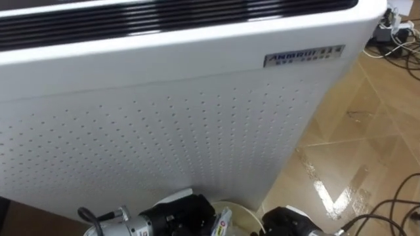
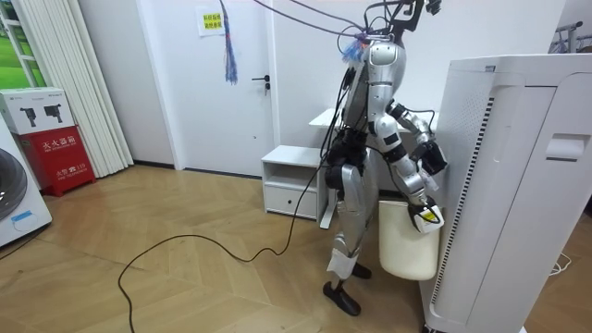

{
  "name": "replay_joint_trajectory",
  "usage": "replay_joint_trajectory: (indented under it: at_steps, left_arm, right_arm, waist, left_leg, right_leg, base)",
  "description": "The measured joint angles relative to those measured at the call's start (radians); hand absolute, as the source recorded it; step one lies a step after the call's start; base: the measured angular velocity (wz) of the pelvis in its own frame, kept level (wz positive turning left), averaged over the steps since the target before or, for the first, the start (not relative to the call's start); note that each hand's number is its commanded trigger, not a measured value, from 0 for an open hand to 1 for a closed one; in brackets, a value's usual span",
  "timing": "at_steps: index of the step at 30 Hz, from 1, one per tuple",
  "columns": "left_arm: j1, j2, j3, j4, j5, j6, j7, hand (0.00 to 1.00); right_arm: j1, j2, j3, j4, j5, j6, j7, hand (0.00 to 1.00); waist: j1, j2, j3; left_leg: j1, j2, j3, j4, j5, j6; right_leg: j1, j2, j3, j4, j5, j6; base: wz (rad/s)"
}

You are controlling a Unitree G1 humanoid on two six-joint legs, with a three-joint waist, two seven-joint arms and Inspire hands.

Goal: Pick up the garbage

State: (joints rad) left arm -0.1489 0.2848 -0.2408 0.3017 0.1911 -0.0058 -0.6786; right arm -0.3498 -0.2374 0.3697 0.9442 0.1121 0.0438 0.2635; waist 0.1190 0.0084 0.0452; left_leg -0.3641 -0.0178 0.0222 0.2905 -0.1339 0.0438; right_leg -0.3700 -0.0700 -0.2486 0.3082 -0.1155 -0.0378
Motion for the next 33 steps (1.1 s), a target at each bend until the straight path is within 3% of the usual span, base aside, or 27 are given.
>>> replay_joint_trajectory:
  at_steps: [1,2,3,19,33]
  left_arm:
    - [-0.003,-0.001,0.0,0.009,0.0,0.0,0.001,0.93]
    - [-0.004,-0.001,0.0,0.017,0.0,0.0,0.01,0.14]
    - [-0.004,-0.001,0.0,0.018,0.0,0.0,0.019,0.0]
    - [-0.006,-0.002,-0.003,0.037,-0.002,0.0,0.037,0.0]
    - [-0.004,-0.012,-0.039,0.076,-0.144,0.0,0.034,0.0]
  right_arm:
    - [-0.001,0.0,0.0,0.0,0.0,0.0,0.0,1.0]
    - [-0.001,0.0,0.0,0.0,0.0,0.0,0.0,1.0]
    - [-0.001,0.0,0.0,0.0,0.001,0.0,-0.001,1.0]
    - [-0.009,0.0,0.0,0.0,0.005,0.0,-0.002,1.0]
    - [0.009,-0.006,0.001,-0.005,0.007,0.0,-0.002,1.0]
  waist:
    - [0.0,-0.001,0.0003]
    - [0.0,-0.002,0.0012]
    - [0.0,-0.003,0.002]
    - [0.008,-0.005,0.0014]
    - [-0.012,-0.015,-0.0006]
  left_leg:
    - [0.0,0.0,0.0,0.0,0.0,0.0]
    - [-0.001,0.0,0.001,0.0,0.0,0.0]
    - [-0.001,0.0,0.001,0.0,0.0,0.0]
    - [-0.026,0.003,0.004,0.015,0.003,-0.003]
    - [0.001,0.002,0.014,0.016,0.004,-0.003]
  right_leg:
    - [0.0,0.0,0.0,0.0,0.0,0.0]
    - [0.0,0.0,0.0,-0.001,0.0,0.0]
    - [-0.001,0.0,-0.001,-0.001,0.0,0.0]
    - [-0.017,0.0,-0.005,0.002,0.001,-0.006]
    - [0.002,-0.002,0.0,0.012,-0.003,-0.006]
  base:
    - [0.0]
    - [0.0]
    - [0.0]
    - [0.0]
    - [-0.01]
